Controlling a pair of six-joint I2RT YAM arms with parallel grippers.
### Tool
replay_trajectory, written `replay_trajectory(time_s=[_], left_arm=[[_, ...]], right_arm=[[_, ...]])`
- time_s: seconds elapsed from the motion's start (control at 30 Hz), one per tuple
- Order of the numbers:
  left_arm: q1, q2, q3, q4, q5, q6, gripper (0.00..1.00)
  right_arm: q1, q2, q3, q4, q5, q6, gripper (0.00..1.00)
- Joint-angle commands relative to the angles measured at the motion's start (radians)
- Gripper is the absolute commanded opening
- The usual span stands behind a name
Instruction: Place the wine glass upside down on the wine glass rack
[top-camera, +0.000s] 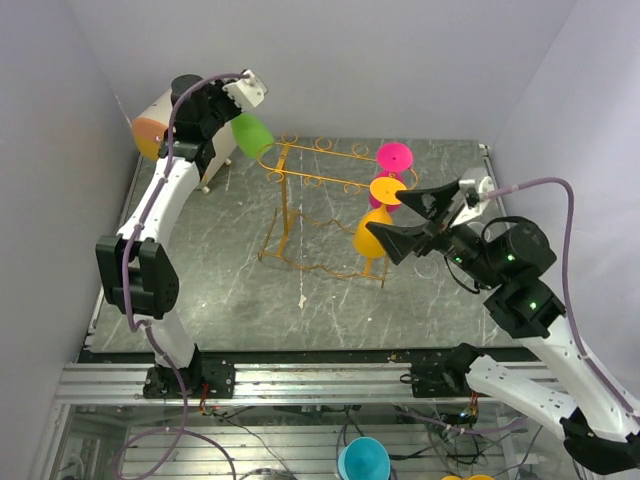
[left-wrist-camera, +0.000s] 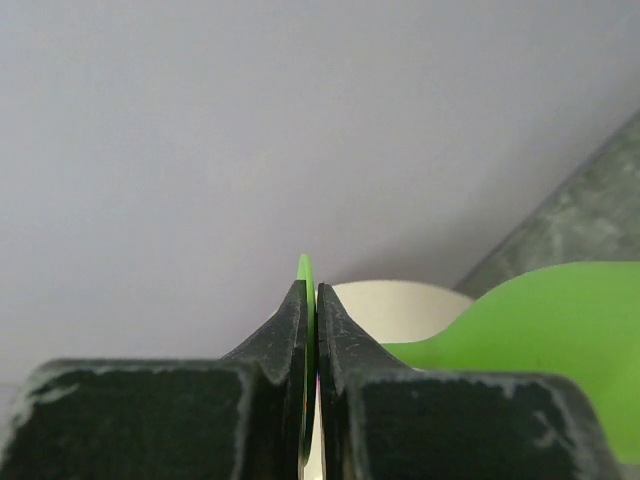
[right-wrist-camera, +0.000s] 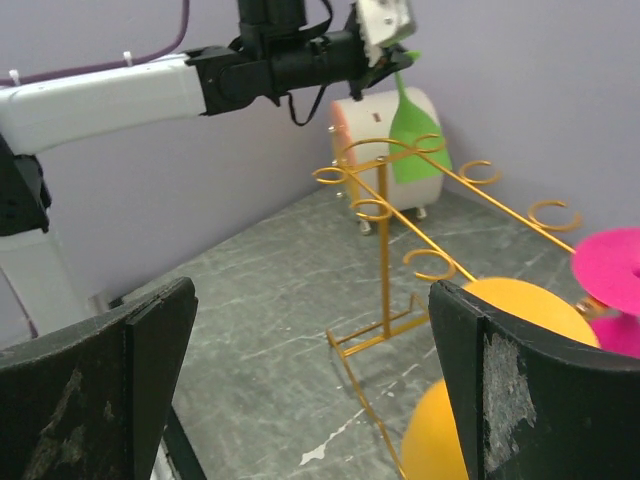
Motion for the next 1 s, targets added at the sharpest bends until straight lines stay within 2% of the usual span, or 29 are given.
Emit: replay_trajectory(time_s=[0.0, 0.1, 0.27, 0.43, 0.57, 0.73, 0.97], left_arm=[[0.005, -0.102, -0.057, 0.063, -0.1, 0.214, 0.07], [0.004, -0.214, -0.101, 0.004, -0.065, 0.289, 0.07], [0.005, -0.367, -0.109, -0.16, 0.011, 0.319, 0.07], [0.013, -0.503, -0.072, -0.414, 0.202, 0.315, 0.07], [0.013, -0.618, -0.091, -0.513, 0.367, 0.276, 0.07], [0.013, -0.758, -0.186, -0.473, 0.512, 0.181, 0.07], [0.013, -0.85, -0.256, -0.395, 0.687, 0.05, 0.07]], right_arm=[[-0.003, 0.092, 0.062, 0.033, -0.175, -0.017, 1.0], [-0.002, 0.181, 0.11, 0.039, -0.212, -0.024, 1.0], [-0.001, 0.268, 0.137, 0.137, -0.284, -0.022, 1.0], [-0.002, 0.35, 0.16, 0.233, -0.345, -0.004, 1.0], [-0.001, 0.405, 0.164, 0.355, -0.404, 0.059, 1.0], [0.009, 0.478, 0.171, 0.519, -0.462, 0.185, 0.94], [0.093, 0.618, 0.259, 0.587, -0.395, 0.206, 0.82]])
